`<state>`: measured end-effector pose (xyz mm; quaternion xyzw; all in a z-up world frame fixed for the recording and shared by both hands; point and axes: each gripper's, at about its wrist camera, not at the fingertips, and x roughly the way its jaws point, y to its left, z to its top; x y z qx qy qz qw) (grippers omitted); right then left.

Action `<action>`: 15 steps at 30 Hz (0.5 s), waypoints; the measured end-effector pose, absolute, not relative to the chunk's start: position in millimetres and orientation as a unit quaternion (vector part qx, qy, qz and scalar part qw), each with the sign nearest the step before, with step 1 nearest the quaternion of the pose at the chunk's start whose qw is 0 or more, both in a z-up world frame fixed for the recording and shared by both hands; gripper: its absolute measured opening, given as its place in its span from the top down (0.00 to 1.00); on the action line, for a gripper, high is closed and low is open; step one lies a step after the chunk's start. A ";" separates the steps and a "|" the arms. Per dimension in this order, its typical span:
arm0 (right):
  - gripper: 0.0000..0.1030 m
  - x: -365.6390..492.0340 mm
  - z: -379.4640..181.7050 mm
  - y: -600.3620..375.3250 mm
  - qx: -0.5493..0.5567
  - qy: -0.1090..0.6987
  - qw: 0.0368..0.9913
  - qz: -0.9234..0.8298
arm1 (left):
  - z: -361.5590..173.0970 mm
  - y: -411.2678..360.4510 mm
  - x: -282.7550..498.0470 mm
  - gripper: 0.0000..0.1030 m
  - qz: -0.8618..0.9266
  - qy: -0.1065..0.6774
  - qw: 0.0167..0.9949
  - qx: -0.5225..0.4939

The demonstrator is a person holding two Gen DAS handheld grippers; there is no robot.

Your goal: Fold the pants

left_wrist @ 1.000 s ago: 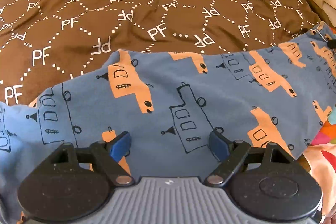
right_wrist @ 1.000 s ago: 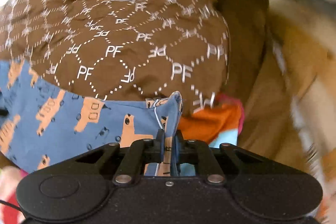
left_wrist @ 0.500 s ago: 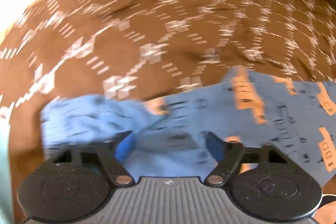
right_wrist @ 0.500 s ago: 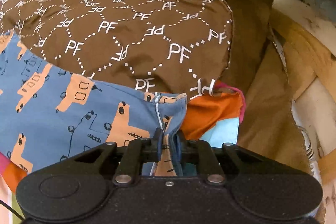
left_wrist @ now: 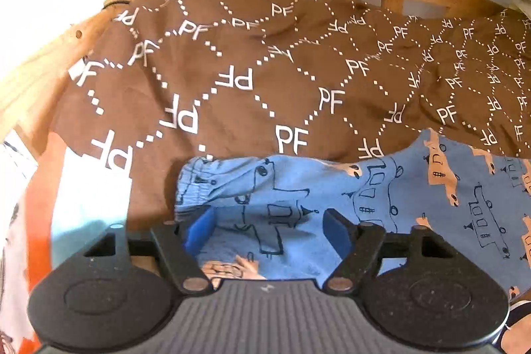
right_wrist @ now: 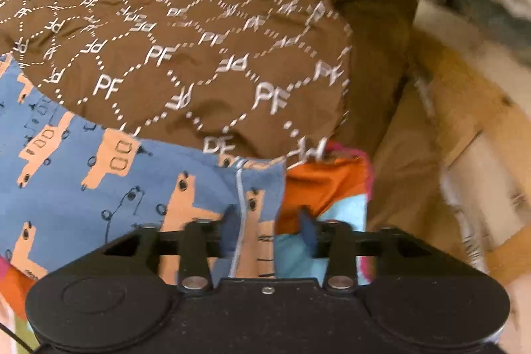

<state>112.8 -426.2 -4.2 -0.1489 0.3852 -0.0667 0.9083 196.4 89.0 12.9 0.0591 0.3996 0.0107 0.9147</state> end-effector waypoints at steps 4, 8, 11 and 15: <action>0.23 101.3 6.2 -405.7 -0.182 0.338 0.921 -0.067 | 25.6 54.5 184.8 0.14 0.013 0.358 0.929 0.091; 0.18 100.5 -0.6 -377.5 -0.162 0.343 0.925 -0.009 | 24.0 0.4 198.5 0.14 -0.047 0.329 0.938 0.096; 0.18 98.1 -16.3 -356.3 -0.162 0.354 0.921 0.026 | 11.0 -39.5 208.5 0.14 -0.082 0.320 0.940 0.083; 0.12 87.4 -26.7 -341.5 -0.165 0.357 0.918 0.048 | -6.8 -81.1 219.1 0.14 -0.144 0.321 0.934 0.066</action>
